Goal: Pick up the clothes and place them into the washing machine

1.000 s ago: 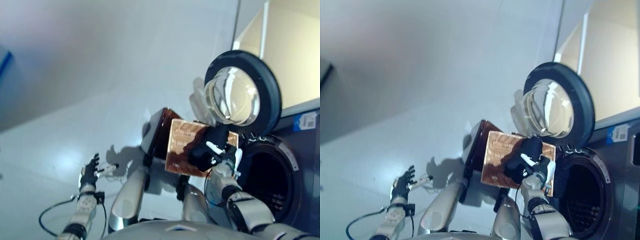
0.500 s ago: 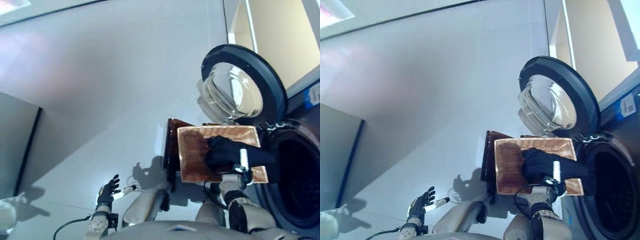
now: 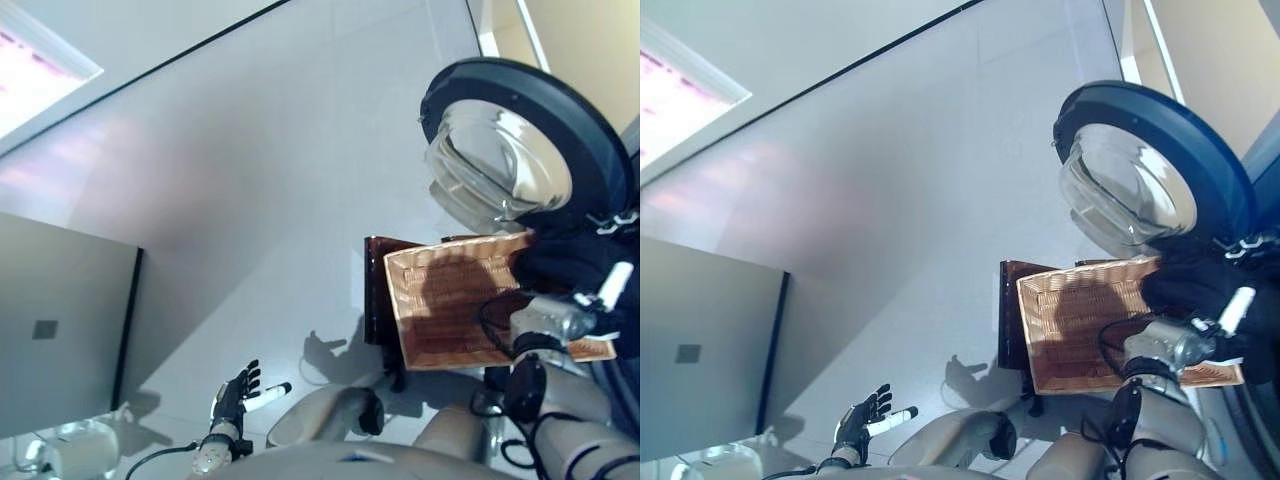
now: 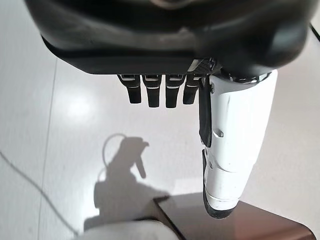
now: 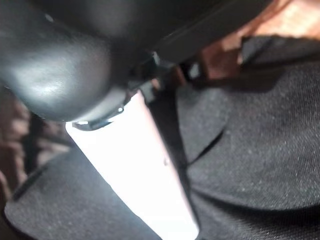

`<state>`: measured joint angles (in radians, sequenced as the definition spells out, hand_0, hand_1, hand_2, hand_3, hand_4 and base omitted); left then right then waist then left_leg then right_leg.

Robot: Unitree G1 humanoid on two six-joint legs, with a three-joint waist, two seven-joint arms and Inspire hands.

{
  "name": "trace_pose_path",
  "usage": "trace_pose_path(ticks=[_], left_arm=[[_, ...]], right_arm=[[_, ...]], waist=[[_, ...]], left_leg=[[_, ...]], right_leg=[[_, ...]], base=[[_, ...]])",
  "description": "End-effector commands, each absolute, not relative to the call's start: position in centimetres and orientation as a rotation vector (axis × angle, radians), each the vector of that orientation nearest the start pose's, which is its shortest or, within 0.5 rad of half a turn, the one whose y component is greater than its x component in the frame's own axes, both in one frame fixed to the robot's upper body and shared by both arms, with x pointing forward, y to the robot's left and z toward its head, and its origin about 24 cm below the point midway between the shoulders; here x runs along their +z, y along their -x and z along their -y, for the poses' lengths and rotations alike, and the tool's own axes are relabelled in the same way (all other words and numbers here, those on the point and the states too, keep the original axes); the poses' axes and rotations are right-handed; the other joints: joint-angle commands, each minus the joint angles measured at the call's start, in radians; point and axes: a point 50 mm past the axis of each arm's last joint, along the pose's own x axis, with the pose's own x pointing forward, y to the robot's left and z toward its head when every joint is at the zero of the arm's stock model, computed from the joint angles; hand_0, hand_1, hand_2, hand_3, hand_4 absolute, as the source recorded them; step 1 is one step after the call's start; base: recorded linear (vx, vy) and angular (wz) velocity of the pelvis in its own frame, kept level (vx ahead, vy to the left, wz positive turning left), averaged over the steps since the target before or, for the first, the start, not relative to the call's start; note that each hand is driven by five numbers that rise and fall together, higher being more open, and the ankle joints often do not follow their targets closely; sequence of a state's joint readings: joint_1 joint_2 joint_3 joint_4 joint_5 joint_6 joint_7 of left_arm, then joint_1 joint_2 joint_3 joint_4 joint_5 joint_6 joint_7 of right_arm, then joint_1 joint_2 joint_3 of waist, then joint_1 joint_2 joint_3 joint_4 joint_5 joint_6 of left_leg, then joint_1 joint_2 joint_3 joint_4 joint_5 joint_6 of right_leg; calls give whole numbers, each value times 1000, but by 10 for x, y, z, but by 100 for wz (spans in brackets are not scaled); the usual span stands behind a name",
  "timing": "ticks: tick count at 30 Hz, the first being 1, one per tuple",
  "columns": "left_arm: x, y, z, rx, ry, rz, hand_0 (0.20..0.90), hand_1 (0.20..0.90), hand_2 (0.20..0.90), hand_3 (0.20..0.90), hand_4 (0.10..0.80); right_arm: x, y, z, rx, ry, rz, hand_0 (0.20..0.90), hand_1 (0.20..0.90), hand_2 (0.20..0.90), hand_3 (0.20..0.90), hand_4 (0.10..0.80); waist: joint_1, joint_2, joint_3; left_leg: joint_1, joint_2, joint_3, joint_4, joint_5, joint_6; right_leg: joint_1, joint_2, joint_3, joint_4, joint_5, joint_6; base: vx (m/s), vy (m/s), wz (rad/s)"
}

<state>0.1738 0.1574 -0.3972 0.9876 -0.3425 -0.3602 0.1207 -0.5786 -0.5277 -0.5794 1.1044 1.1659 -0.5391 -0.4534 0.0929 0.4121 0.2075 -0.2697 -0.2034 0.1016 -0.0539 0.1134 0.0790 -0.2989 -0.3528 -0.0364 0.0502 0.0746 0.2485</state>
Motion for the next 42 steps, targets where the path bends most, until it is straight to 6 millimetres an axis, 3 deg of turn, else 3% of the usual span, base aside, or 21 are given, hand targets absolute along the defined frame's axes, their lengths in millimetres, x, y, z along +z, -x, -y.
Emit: trace_pose_path(ticks=[1,2,3,6,8,9,10,13,15,16,19,21,24,29,36,37,38,42], left_arm=[[-143,-95,-168,95,-6,-764,900,900,900,900,800],[-143,-96,-166,93,1,-761,900,900,900,900,800],[-140,-99,-171,96,-6,-736,900,900,900,900,800],[-133,-105,-175,112,15,-684,900,900,900,900,800],[-132,-108,-178,137,21,-678,900,900,900,900,800],[-132,-110,-177,140,19,-677,900,900,900,900,800],[-132,-111,-177,142,14,-676,900,900,900,900,800],[-132,-117,-172,157,38,-664,900,900,900,900,800],[-132,-117,-171,155,37,-665,900,900,900,900,800],[-133,-118,-171,156,33,-673,900,900,900,900,800],[-137,-116,-172,155,0,-703,900,900,900,900,800],[-138,-115,-174,162,-9,-713,900,900,900,900,800],[-145,-107,-175,180,-21,-773,900,900,900,900,800],[-147,-107,-186,218,-38,-795,900,900,900,900,800],[-147,-108,-205,278,-64,-813,900,900,900,900,800],[-147,-108,-206,279,-66,-813,900,900,900,900,800],[-147,-106,-211,302,-65,-823,900,900,900,900,800],[-145,-109,-219,316,-88,-813,900,900,900,900,800]], right_arm=[[161,-237,450,-1400,-790,730,200,200,200,200,300],[165,-238,450,-1400,-784,734,200,200,200,200,300],[209,-231,459,-1372,-714,863,200,200,200,200,300],[289,-228,445,-1208,-582,1113,200,200,200,200,300],[287,-238,440,-1176,-503,1053,200,200,200,200,300],[277,-246,434,-1163,-529,1026,285,285,285,285,361],[261,-251,434,-1177,-543,962,900,900,900,900,800],[186,-258,442,-1257,-524,633,900,900,900,900,800],[136,-264,433,-1228,-491,424,900,900,900,900,800],[106,-264,422,-1214,-478,312,900,900,900,900,800],[38,-267,380,-1145,-472,56,900,900,900,900,800],[25,-270,367,-1119,-495,10,900,900,900,900,800],[-28,-264,313,-1040,-577,-169,900,900,900,900,800],[-59,-251,276,-921,-568,-295,900,900,900,900,800],[-85,-225,260,-870,-539,-395,900,900,900,900,800],[-86,-224,259,-869,-540,-396,900,900,900,900,800],[-91,-217,256,-889,-577,-406,900,900,900,900,800],[-95,-214,251,-915,-619,-407,900,900,900,900,800]], waist=[[-24,35,-19],[-22,40,-16],[-26,49,-21],[-29,65,-29],[-33,71,-23],[-36,74,-20],[-40,76,-19],[-37,82,-22],[-26,83,-29],[-21,83,-26],[-20,60,-11],[-19,49,-6],[-12,-14,14],[-5,-132,21],[12,-309,-6],[11,-310,-5],[15,-354,-14],[18,-379,-11]], left_leg=[[-86,-8,-55,139,-84,-47],[-92,-6,-50,139,-76,-47],[-92,-10,-42,137,-77,-47],[-98,-19,-25,122,-81,-47],[-105,-21,-11,115,-69,-45],[-106,-21,-7,113,-69,-42],[-104,-23,-2,112,-71,-40],[-104,-25,-8,125,-75,-39],[-100,-26,-23,127,-72,-41],[-95,-24,-32,124,-74,-42],[-87,-20,-50,128,-69,-44],[-91,-17,-51,135,-64,-43],[-91,5,-58,158,-68,-47],[-81,37,-74,175,-74,-52],[-38,75,-108,172,-80,-59],[-36,75,-110,171,-80,-60],[-27,87,-120,167,-81,-63],[-38,90,-131,170,-81,-64]], right_leg=[[-90,-4,34,82,23,-90],[-99,-2,39,83,34,-91],[-112,-10,54,84,35,-89],[-152,-17,83,102,27,-86],[-176,-15,99,116,40,-89],[-184,-14,109,126,37,-90],[-189,-15,115,133,36,-90],[-182,-24,105,140,31,-88],[-166,-26,82,143,26,-89],[-158,-24,73,148,15,-90],[-132,-14,49,154,10,-97],[-129,-9,44,150,21,-100],[-94,16,19,140,16,-108],[-53,42,-11,131,11,-115],[39,83,-70,83,13,-117],[42,83,-72,80,13,-117],[58,94,-89,68,11,-117],[53,99,-106,71,4,-123]], base=[[-8,39,-26],[30,54,-24],[9,49,-29],[10,69,-41],[-35,32,-23],[6,8,-21],[8,-11,-28],[31,-17,-12],[-16,-39,3],[-40,-72,9],[-48,-84,25],[-30,-55,25],[7,-99,7],[20,-97,19],[65,-104,15],[74,-121,13],[35,-120,6],[-18,-54,14]])
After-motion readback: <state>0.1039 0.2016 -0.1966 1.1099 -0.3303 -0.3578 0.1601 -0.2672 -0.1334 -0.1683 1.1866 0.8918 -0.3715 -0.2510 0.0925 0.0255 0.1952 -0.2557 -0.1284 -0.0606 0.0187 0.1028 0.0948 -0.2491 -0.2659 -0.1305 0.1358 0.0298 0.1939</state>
